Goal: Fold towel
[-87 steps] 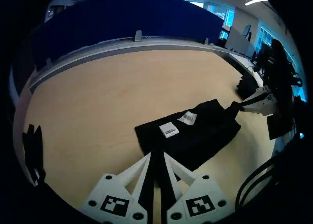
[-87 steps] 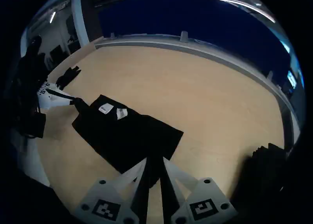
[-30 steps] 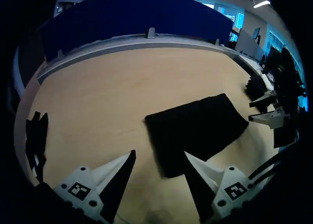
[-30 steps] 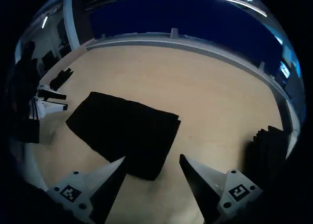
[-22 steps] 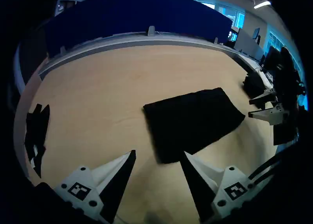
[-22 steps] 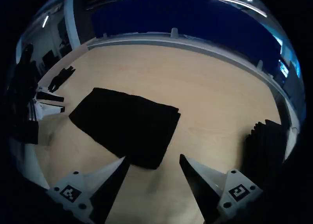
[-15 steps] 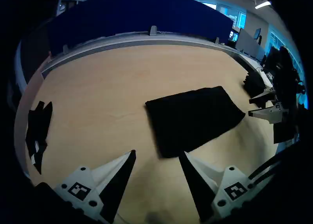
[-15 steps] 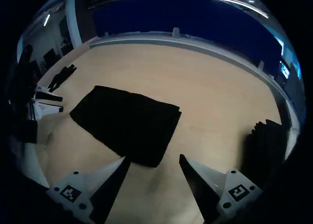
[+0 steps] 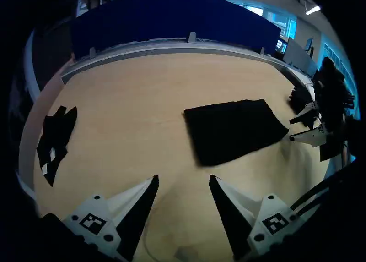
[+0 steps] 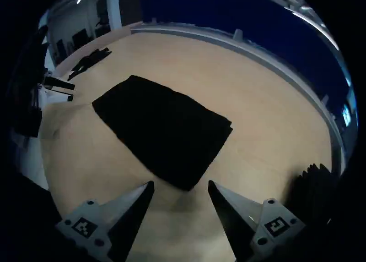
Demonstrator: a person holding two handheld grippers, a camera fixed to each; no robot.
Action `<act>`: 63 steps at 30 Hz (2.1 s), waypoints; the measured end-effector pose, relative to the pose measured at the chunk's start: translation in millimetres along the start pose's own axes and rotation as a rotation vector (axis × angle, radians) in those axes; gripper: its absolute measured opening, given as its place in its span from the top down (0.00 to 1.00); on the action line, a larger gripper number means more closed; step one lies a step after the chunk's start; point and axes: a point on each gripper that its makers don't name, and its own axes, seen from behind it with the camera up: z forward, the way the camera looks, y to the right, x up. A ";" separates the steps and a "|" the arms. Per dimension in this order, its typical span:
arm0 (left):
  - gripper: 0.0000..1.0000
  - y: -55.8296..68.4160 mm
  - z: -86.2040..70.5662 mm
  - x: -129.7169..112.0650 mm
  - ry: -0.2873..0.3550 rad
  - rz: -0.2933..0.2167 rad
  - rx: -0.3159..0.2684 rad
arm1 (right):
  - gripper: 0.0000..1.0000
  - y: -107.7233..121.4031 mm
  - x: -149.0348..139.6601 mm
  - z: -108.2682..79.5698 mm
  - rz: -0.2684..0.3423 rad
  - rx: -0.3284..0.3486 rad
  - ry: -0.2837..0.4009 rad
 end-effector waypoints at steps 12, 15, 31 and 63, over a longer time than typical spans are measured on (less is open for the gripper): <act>0.19 -20.2 -33.2 -30.4 -0.011 -0.052 0.062 | 0.38 -0.8 -3.8 4.4 -0.062 0.035 -0.028; 0.19 -24.5 -39.8 -37.0 -0.015 -0.068 0.072 | 0.39 -2.1 -6.3 5.8 -0.068 0.042 -0.034; 0.19 -35.5 -54.3 -56.0 -0.030 -0.099 0.103 | 0.78 -3.7 -9.0 13.1 -0.063 0.047 -0.045; 0.19 -50.4 -73.8 -60.4 -0.013 -0.141 0.132 | 0.97 -6.6 92.1 -15.8 -0.227 0.031 0.089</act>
